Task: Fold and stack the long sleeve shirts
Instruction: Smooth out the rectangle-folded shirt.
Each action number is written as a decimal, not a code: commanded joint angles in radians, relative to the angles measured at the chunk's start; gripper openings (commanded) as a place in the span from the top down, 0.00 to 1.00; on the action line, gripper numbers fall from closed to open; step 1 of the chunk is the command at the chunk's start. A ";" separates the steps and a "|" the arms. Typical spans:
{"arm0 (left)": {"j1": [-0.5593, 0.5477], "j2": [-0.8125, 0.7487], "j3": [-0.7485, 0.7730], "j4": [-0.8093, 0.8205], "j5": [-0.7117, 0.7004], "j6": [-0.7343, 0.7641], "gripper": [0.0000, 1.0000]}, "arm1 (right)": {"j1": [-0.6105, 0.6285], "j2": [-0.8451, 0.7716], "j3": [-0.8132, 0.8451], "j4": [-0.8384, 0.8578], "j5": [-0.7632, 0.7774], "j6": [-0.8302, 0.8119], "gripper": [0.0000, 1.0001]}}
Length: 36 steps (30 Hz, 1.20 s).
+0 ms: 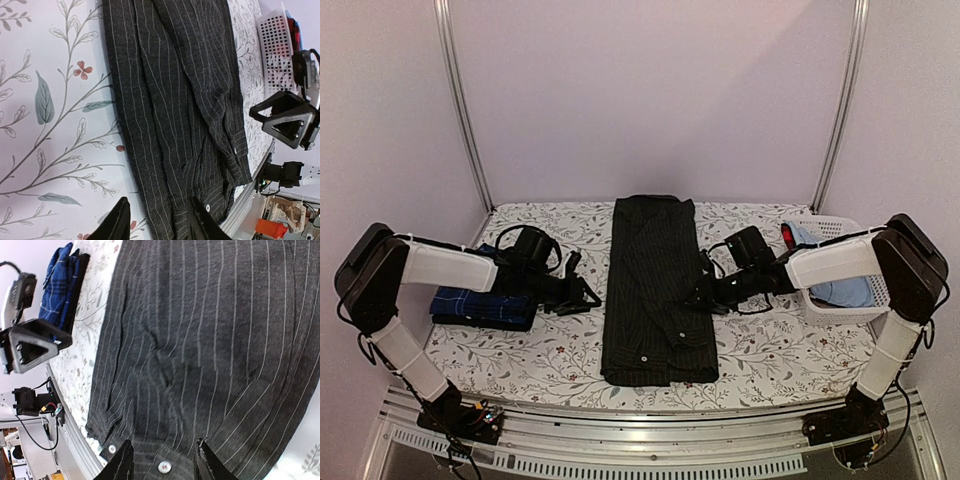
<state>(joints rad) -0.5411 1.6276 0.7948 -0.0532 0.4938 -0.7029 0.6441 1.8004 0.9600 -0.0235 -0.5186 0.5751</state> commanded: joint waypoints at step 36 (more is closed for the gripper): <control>-0.051 0.020 -0.017 -0.107 0.107 0.010 0.58 | 0.027 -0.360 -0.327 -0.067 0.035 0.101 0.49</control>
<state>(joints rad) -0.5690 1.6077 0.7692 -0.1612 0.5770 -0.6849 0.6834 1.3735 0.6312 -0.1146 -0.4526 0.6849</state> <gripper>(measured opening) 0.424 0.506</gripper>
